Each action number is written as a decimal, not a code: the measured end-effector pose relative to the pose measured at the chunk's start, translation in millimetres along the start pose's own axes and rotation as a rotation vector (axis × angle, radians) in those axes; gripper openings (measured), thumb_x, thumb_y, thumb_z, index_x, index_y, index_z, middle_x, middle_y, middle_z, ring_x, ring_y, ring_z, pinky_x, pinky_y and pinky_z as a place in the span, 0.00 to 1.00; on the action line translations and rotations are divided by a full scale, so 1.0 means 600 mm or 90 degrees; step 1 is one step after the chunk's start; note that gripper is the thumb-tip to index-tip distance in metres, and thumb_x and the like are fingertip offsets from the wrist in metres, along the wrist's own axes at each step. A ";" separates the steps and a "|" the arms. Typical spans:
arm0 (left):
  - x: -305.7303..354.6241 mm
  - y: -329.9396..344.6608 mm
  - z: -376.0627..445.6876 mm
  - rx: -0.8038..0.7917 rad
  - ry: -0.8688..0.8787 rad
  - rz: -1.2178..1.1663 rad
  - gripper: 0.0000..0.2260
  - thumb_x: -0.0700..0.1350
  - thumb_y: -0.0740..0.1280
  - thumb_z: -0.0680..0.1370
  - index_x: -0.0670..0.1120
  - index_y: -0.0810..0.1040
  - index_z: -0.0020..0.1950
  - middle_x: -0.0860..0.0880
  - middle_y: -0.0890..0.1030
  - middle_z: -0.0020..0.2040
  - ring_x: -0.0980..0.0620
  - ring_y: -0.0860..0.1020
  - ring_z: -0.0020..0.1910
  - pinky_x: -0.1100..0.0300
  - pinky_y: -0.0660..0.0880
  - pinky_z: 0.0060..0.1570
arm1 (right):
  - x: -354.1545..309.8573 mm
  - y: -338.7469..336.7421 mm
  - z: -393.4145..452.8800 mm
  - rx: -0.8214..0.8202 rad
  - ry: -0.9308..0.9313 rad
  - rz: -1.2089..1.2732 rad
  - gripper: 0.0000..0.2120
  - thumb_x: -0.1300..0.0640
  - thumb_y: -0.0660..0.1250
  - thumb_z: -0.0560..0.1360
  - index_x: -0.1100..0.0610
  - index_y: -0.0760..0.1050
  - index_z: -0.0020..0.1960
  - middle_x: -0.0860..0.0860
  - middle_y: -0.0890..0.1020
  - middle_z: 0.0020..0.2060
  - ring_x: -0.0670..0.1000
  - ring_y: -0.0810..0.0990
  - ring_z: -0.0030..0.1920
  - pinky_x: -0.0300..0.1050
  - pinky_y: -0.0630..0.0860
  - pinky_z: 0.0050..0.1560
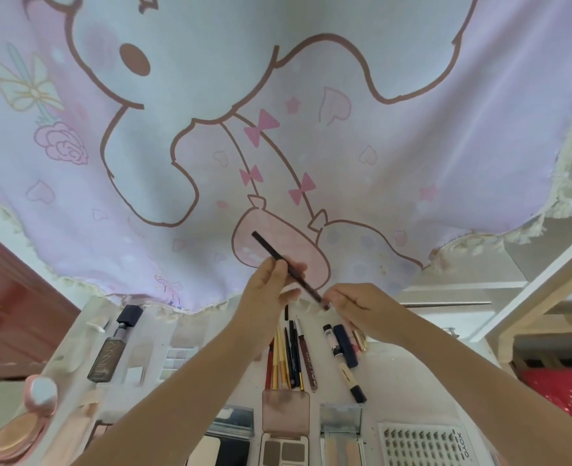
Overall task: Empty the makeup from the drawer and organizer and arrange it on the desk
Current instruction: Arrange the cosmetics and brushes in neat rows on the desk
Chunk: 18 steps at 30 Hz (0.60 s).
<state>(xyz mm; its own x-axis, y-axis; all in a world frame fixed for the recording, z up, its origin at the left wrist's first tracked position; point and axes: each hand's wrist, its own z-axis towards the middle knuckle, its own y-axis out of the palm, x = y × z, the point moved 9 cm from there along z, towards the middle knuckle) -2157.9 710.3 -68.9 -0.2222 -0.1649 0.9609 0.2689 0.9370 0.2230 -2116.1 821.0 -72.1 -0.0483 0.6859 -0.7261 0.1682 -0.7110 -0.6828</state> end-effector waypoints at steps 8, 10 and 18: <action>0.017 0.014 -0.002 -0.121 0.147 0.714 0.06 0.45 0.54 0.81 0.49 0.71 0.51 0.55 0.69 0.32 0.59 0.67 0.29 0.72 0.66 0.28 | 0.017 -0.051 0.007 0.076 0.038 0.061 0.13 0.55 0.53 0.79 0.58 0.75 0.48 0.45 0.73 0.30 0.39 0.72 0.29 0.26 0.69 0.30; 0.029 0.029 -0.008 -0.144 0.206 0.819 0.11 0.45 0.54 0.81 0.44 0.74 0.54 0.56 0.68 0.35 0.60 0.67 0.33 0.73 0.67 0.33 | 0.010 -0.051 0.013 0.053 0.043 0.107 0.15 0.52 0.52 0.79 0.55 0.73 0.40 0.47 0.71 0.26 0.39 0.68 0.21 0.26 0.65 0.25; 0.029 0.052 -0.022 -0.197 0.282 0.954 0.15 0.47 0.51 0.82 0.46 0.71 0.64 0.52 0.72 0.49 0.57 0.69 0.46 0.74 0.61 0.45 | 0.018 -0.036 0.016 -0.073 0.081 0.204 0.20 0.55 0.58 0.78 0.56 0.63 0.28 0.44 0.63 0.17 0.43 0.58 0.18 0.31 0.58 0.21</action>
<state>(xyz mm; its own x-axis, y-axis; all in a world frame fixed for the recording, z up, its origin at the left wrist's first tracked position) -2141.1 732.5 -43.3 0.6705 0.6834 0.2887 0.1674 0.2397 -0.9563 -2129.7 841.9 -66.0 0.1469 0.4501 -0.8808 0.2639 -0.8760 -0.4036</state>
